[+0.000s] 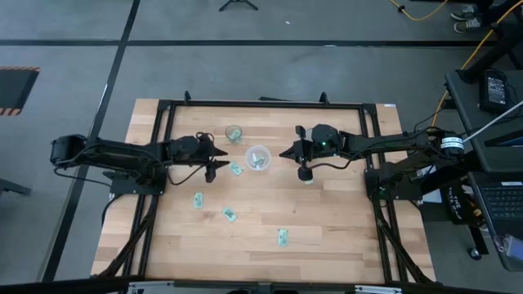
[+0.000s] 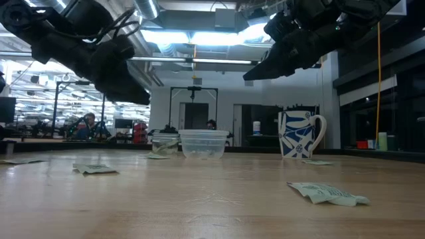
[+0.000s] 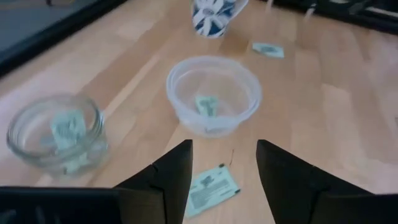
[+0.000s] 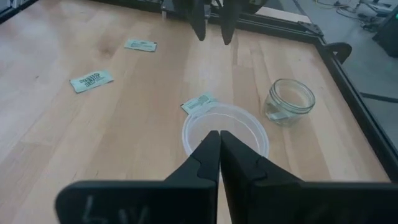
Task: Pick and place Stevia / Truvia into bins
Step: Put the stevia packet into the glass container
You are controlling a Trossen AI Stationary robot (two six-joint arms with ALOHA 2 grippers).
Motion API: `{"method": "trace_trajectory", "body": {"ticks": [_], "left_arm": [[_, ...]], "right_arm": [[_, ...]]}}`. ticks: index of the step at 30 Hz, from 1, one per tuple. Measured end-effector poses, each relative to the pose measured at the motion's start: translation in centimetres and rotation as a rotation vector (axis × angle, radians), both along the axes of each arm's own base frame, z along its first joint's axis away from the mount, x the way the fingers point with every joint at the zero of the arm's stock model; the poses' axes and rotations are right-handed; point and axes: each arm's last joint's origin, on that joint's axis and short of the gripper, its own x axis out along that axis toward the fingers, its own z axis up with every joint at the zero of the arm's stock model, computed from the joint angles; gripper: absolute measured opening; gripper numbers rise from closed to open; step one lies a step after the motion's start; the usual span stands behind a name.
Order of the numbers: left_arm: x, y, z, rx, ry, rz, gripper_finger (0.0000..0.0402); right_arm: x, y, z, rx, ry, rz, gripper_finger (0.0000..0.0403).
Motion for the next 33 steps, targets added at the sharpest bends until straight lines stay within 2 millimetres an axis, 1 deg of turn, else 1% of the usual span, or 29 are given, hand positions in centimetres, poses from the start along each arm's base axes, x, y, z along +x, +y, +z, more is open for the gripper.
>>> {"method": "trace_trajectory", "body": {"ticks": [3,8,13,16,22,27,33], "left_arm": [[0.4,0.1,-0.7,-0.021,0.04,0.035,0.0171],[2.2,0.5,-1.3,-0.051,0.119,0.046,0.0171],[3.9,1.1,-1.7,-0.127,0.278,0.092,0.0171],[4.8,1.6,-1.6,-0.16,0.342,0.122,0.0171],[6.4,2.1,-0.9,-0.174,0.405,0.144,0.0171],[6.6,2.2,-0.3,-0.2,0.449,0.199,0.0171],[6.4,2.2,-0.6,-0.22,0.481,0.225,0.0171]], "right_arm": [[0.0,0.0,-0.1,0.0,0.006,0.001,0.0016],[0.0,0.0,0.0,-0.022,0.002,0.01,0.0016],[0.0,0.0,0.0,-0.026,0.002,0.012,0.0016],[0.0,0.0,0.0,-0.026,0.003,0.012,0.0017],[0.0,0.0,0.0,-0.024,0.003,0.011,0.0017],[0.0,0.0,0.0,-0.024,0.003,0.011,0.0017],[0.0,0.0,0.0,-0.023,0.003,0.011,0.0017]]}}
